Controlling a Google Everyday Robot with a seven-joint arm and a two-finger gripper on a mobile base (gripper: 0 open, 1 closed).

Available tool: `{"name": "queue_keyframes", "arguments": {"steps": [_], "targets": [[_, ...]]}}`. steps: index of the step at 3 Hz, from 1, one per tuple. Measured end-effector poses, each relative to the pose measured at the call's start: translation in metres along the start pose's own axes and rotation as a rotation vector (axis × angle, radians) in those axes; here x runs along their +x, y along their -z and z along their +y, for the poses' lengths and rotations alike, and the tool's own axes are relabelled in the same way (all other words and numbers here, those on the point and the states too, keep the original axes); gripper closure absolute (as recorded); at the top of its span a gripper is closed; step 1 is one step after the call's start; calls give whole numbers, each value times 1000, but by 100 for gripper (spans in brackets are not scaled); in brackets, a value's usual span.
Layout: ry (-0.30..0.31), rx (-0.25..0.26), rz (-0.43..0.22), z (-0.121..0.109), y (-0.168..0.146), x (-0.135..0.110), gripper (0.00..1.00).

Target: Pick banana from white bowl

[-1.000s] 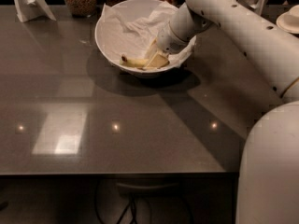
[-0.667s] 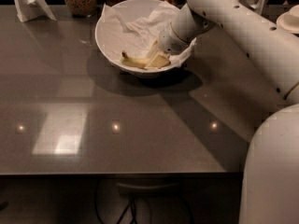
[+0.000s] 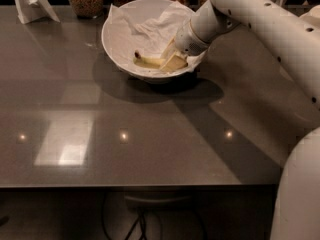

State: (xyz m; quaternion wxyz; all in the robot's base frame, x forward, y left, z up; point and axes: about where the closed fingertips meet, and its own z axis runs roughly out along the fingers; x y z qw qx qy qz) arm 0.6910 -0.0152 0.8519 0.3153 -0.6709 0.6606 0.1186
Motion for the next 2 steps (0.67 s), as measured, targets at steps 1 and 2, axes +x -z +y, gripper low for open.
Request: {"name": "queue_keyframes", "arguments": {"steps": [1,2], "targets": [[0,33,-16,1,18,-6,100],[14,63,-55,5,44,-17,100]]}}
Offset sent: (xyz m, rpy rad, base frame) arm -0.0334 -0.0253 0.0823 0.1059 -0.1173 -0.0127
